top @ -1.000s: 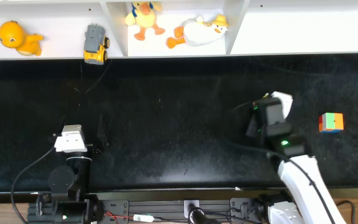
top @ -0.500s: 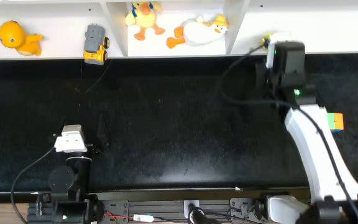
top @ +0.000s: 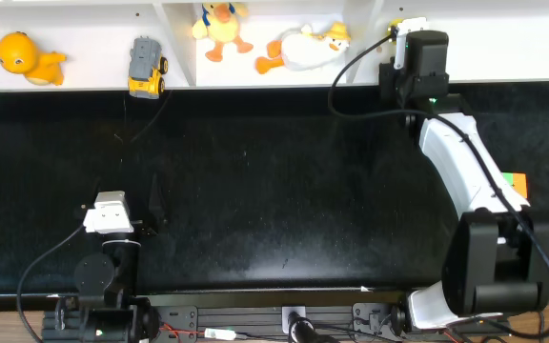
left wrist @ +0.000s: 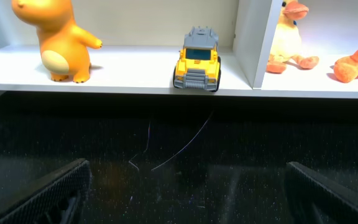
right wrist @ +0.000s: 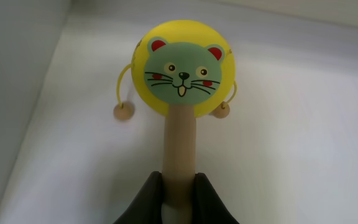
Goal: Store Toys
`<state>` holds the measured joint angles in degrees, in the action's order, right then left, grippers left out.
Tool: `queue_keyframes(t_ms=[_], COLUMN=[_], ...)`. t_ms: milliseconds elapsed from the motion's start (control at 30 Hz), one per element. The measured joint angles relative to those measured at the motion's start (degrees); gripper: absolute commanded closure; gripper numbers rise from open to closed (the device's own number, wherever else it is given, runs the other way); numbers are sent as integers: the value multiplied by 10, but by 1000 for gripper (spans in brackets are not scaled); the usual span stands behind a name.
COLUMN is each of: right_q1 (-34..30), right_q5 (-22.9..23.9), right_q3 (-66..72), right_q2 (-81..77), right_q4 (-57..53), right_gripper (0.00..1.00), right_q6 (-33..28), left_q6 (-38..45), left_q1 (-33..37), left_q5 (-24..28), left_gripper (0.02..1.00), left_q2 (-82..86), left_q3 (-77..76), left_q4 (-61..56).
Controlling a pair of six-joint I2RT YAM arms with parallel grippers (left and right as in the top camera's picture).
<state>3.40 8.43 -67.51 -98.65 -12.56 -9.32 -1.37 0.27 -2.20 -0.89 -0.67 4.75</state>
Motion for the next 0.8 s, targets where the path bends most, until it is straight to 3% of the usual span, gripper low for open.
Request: queue_keyframes(t_ms=[100, 133, 333, 400, 433, 467, 533, 800], right_q1=[0, 0, 1, 2, 4, 6, 13, 23], right_q5=[-8, -10, -16, -16, -15, -13, -9, -5], right_q3=[0, 0, -4, -4, -2, 3, 27, 228], right_q2=[-4, -4, -3, 3, 9, 21, 63, 379], right_q4=[8, 7, -38, -71, -86, -96, -110, -218], right_gripper=[623, 592, 581, 439, 323, 134, 3, 3], right_q6=[2, 4, 9, 16, 19, 20, 17, 52], left_q6=[0, 0, 0, 0, 0, 0, 0, 0], left_q1=[0, 0, 0, 0, 0, 0, 0, 0], left_q5=[0, 0, 0, 0, 0, 0, 0, 0], left_gripper=[20, 20, 20, 20, 20, 20, 20, 20], left_q2=[0, 0, 0, 0, 0, 0, 0, 0], left_q3=[0, 0, 0, 0, 0, 0, 0, 0], left_q4=[0, 0, 0, 0, 0, 0, 0, 0])
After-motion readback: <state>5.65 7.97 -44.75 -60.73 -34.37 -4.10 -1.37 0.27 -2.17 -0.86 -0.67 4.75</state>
